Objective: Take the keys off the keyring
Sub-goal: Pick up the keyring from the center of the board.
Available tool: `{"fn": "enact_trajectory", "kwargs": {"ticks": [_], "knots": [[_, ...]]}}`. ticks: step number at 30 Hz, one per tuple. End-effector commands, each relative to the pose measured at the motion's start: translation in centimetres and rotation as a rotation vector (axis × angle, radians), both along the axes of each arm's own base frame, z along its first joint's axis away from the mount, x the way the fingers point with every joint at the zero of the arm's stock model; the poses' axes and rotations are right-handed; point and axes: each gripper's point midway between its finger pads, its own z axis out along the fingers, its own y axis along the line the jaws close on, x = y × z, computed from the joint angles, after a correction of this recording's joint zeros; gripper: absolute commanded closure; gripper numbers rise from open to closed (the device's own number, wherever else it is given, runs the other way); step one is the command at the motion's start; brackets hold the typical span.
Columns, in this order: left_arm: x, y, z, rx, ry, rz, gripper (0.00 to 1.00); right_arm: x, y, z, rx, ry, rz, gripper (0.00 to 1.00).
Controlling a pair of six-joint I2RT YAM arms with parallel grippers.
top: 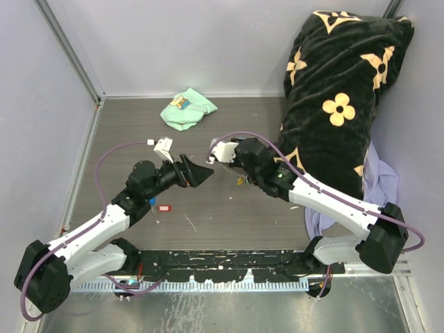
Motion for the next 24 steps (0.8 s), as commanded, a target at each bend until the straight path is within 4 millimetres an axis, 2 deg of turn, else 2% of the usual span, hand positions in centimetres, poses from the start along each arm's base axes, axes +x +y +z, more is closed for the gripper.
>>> {"fn": "enact_trajectory", "kwargs": {"ticks": [1, 5, 8, 12, 20, 24], "knots": [[0.8, 0.0, 2.7, -0.012, -0.173, -0.016, 0.07, 0.3, -0.1, 7.8, 0.085, -0.180, -0.041, 0.79], [1.6, 0.2, 3.2, 0.014, -0.260, -0.024, 0.07, -0.3, 0.7, 8.2, 0.106, -0.164, -0.019, 0.79], [1.9, -0.2, 3.6, 0.006, -0.301, -0.081, 0.11, -0.7, 1.1, 8.5, 0.121, -0.157, -0.009, 0.79], [1.8, -1.0, 5.0, -0.078, -0.288, -0.188, 0.11, -1.0, 1.2, 8.8, 0.138, -0.150, -0.001, 0.79], [2.9, -2.0, 5.5, -0.175, -0.233, -0.243, 0.12, -1.5, 1.9, 8.9, 0.170, -0.117, 0.021, 0.79], [3.7, -3.0, 5.0, -0.214, -0.192, -0.279, 0.24, -1.7, 2.1, 9.0, 0.179, -0.109, 0.028, 0.79]]}}
